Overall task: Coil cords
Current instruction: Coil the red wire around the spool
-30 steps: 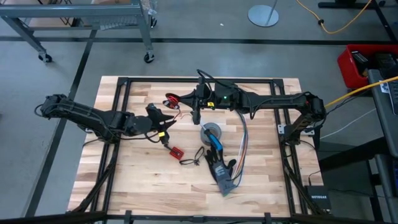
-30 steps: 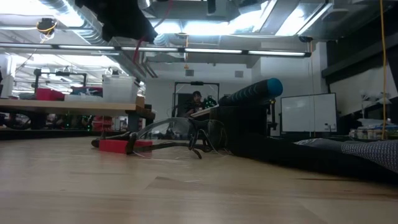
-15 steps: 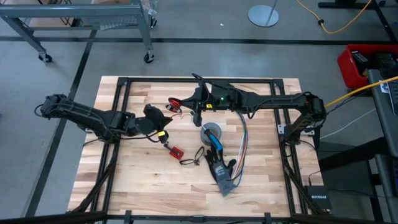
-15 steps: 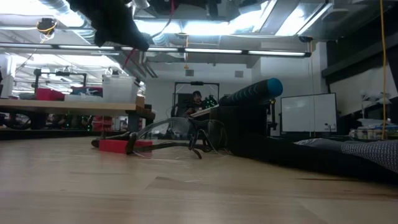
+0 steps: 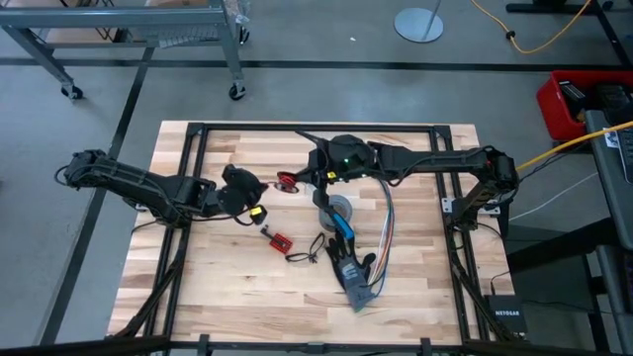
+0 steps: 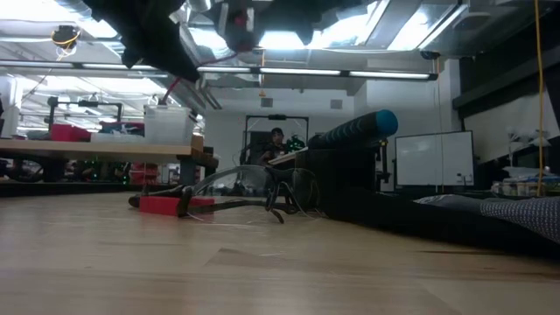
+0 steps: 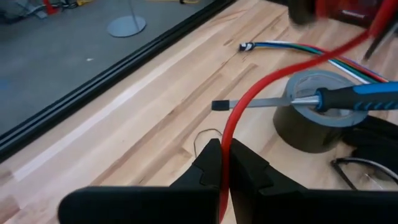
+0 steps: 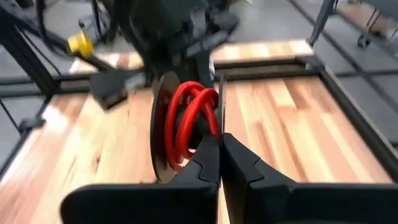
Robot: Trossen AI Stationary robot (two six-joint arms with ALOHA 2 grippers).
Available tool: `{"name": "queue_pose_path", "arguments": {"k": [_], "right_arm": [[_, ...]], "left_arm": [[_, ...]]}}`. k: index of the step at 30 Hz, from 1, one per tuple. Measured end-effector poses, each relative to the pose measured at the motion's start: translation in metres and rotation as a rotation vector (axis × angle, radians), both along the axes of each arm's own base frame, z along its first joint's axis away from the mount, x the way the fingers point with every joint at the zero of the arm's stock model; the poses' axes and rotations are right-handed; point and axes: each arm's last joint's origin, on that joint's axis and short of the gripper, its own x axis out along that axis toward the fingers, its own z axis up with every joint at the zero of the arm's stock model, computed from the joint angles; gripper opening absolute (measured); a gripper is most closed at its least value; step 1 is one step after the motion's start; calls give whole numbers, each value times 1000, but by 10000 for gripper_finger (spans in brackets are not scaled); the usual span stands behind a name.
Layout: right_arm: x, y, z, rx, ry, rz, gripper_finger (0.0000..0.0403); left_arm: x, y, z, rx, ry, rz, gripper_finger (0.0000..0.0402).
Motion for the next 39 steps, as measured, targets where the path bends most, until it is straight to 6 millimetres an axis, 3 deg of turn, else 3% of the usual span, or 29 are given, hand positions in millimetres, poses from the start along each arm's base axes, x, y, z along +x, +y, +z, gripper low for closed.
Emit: {"name": "queue_pose_path", "arguments": {"k": [10,18,39], "right_arm": [[-6,-1,-13,-11,152,-51,2],[0,-6,-26,-43,188,-204,2],[38,-10,-56,-19,52,-261,2]], "left_arm": [[-2,2,6,-17,-58,26,2],[7,6,18,-2,-178,5,2],[14,3,27,-102,-314,-57,1]]}}
